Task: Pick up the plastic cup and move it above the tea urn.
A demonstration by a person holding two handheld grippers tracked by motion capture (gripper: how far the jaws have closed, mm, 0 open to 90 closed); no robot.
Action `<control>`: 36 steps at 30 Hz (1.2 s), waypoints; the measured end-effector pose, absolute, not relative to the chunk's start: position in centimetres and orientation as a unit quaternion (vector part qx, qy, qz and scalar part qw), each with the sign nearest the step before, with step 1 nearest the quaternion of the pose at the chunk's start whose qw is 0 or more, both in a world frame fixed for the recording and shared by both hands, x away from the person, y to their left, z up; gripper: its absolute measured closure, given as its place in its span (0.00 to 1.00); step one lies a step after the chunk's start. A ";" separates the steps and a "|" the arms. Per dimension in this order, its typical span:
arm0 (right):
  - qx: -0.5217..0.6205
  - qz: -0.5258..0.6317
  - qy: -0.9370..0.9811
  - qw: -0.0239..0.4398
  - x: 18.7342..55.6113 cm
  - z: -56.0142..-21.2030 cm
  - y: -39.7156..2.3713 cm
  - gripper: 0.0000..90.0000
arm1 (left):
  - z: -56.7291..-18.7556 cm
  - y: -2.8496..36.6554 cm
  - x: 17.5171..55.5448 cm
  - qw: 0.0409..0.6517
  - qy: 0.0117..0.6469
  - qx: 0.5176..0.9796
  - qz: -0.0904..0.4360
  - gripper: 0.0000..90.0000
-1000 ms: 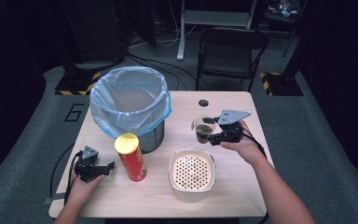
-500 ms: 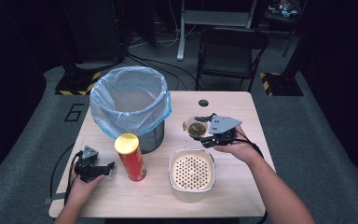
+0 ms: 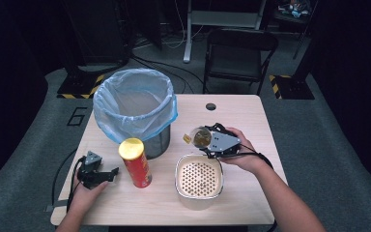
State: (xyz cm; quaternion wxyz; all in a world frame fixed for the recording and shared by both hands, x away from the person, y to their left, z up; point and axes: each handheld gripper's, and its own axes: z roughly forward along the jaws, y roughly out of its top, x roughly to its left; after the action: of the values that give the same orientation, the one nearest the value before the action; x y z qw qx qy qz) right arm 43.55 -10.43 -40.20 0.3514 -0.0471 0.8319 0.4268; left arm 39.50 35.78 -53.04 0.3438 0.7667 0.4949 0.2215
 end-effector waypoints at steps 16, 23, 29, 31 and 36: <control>-0.207 0.295 0.792 0.493 39.8 -40.8 -8.6 0.42 | -53.0 35.8 39.5 0.344 0.495 0.767 0.221 0.16; -0.322 0.190 0.726 0.577 37.9 -42.0 -7.7 0.41 | -53.0 35.8 39.5 0.344 0.494 0.767 0.221 0.16; -0.402 0.110 0.652 0.634 36.5 -42.4 -7.5 0.41 | -53.0 35.8 39.5 0.344 0.494 0.767 0.221 0.16; -0.430 0.086 0.648 0.622 36.0 -42.7 -7.4 0.40 | -53.0 35.8 39.5 0.344 0.494 0.767 0.221 0.16; -0.427 0.072 0.627 0.648 35.7 -43.1 -7.6 0.40 | -53.0 35.8 39.5 0.344 0.494 0.767 0.221 0.16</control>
State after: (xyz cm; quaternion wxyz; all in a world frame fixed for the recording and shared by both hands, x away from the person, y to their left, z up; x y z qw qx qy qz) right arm 35.67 -7.57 -43.10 0.6479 -0.4272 0.6266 0.0717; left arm 39.48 35.77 -53.04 0.3443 0.7671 0.4941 0.2212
